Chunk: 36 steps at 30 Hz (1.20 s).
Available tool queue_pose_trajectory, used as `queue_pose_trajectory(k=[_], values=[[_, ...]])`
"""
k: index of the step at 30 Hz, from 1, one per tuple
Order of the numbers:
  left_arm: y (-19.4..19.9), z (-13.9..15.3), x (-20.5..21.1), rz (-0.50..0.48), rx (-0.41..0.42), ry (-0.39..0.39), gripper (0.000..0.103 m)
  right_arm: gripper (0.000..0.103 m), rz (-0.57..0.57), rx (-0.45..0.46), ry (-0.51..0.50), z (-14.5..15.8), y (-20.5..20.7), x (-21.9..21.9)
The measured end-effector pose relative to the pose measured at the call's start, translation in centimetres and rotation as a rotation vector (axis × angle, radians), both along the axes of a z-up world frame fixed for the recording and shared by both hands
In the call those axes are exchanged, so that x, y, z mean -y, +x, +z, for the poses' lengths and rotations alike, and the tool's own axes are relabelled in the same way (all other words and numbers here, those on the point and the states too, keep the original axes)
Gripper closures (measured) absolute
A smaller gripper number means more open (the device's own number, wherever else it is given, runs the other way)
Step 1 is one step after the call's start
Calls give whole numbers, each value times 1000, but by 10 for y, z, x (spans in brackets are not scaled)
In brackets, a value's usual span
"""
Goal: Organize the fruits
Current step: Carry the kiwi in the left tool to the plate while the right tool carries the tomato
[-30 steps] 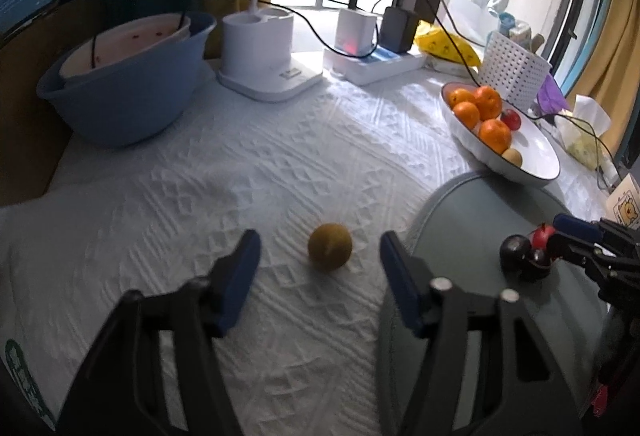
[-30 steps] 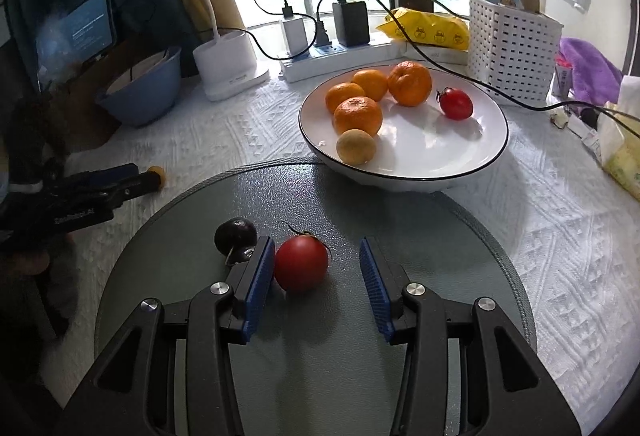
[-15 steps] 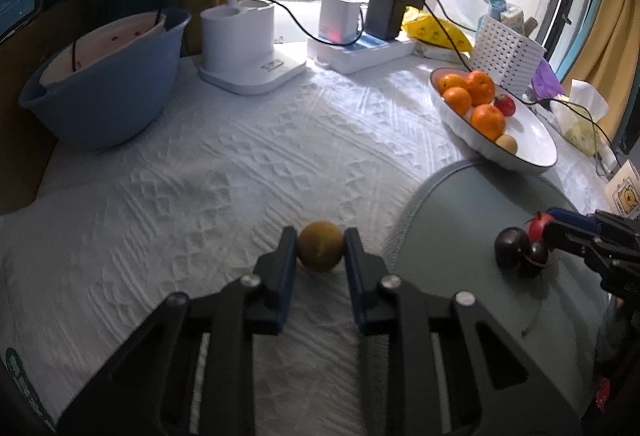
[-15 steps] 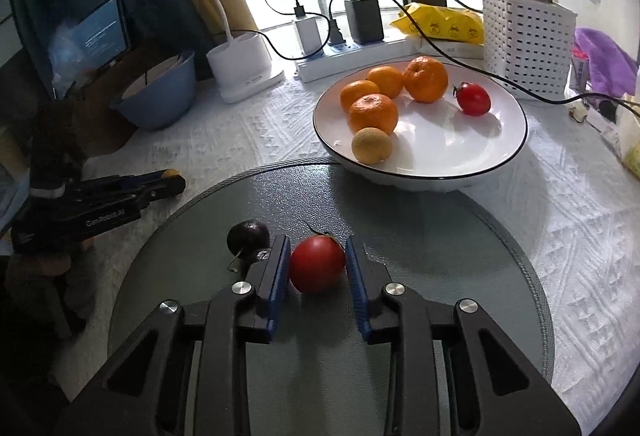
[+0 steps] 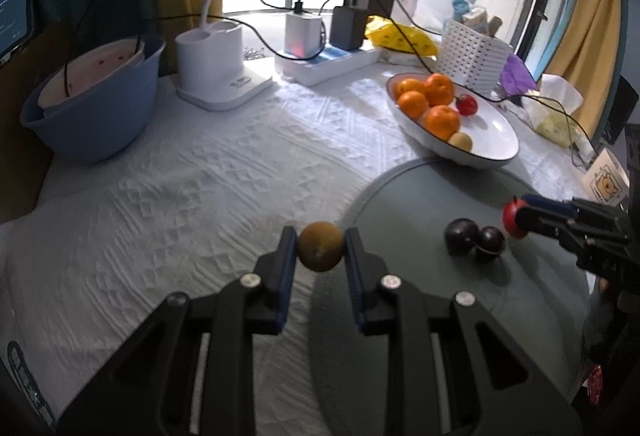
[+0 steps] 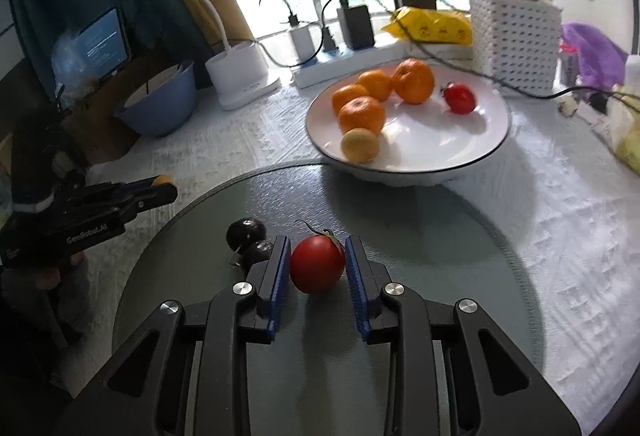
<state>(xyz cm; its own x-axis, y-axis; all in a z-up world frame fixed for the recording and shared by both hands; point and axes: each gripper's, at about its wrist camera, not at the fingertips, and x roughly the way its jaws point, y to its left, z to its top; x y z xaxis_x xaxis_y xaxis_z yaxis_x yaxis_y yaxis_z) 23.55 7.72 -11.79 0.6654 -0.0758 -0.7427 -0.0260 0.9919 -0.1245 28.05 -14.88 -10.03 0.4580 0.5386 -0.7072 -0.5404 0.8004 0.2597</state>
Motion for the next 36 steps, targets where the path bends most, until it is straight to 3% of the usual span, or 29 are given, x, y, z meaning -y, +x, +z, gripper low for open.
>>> queue_pose_trajectory(k=[16,36], values=[[-9,15,45,-115,39,3,79,73,-64,40,-103,-6,4,24],[-1,35,95,-214,84,35,79,72,-55,43,-33,-2,10,40]])
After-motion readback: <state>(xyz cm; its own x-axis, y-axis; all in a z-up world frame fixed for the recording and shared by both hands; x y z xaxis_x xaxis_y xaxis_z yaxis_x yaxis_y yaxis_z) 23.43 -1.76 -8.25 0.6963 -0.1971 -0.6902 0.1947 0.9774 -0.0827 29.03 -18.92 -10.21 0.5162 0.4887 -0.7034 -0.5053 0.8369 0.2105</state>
